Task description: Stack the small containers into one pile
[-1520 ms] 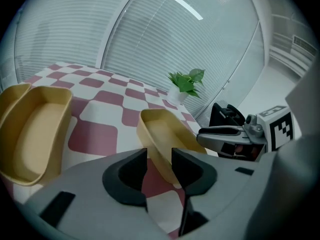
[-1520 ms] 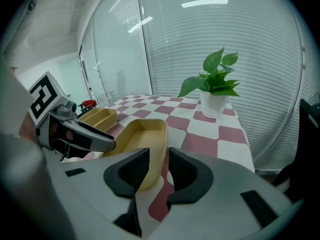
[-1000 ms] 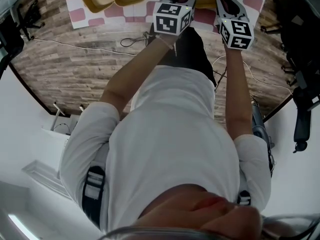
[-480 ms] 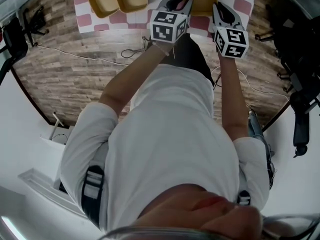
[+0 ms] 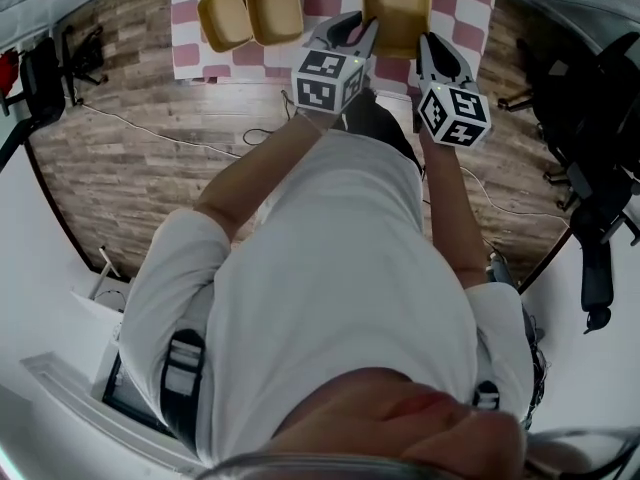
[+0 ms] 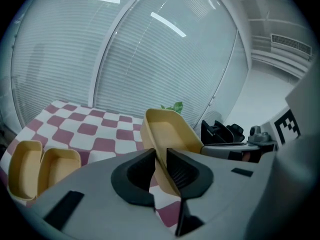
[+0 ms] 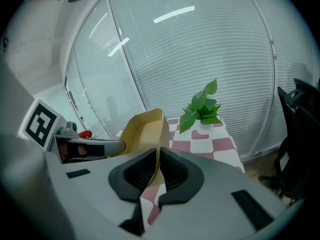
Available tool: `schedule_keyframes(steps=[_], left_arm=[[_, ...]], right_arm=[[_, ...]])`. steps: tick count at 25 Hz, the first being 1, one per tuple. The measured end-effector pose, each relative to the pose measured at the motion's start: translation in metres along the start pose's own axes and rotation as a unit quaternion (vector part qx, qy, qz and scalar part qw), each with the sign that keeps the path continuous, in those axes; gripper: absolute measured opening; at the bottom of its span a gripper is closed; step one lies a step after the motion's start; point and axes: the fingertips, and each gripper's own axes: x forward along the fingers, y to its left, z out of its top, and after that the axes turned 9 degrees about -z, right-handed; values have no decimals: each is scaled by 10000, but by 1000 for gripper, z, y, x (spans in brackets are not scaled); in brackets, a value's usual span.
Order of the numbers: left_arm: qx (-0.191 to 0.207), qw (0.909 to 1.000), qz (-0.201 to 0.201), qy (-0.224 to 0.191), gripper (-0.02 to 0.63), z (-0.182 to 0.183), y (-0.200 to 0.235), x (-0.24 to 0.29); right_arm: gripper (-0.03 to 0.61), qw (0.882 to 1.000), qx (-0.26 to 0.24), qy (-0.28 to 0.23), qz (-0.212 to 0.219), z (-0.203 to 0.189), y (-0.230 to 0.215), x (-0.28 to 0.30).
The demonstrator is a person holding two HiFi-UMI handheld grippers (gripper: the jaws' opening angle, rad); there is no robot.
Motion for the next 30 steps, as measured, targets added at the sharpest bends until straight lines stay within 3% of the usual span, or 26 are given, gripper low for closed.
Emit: schedule_keyframes(steps=[7,13,30], left_arm=[[194,9992,-63,-344,84,39,-21,-26],[293,9985,-85,-445,77,52,-34,-31],[280,9962,365,-733,64,52,-61,-37]], right_arm=[[48,9982,479,-364,30,32,10,-29],[45,9963,722,-473,35,40,6,-42],[44,9951,667,-494,534,41,-7,-61]])
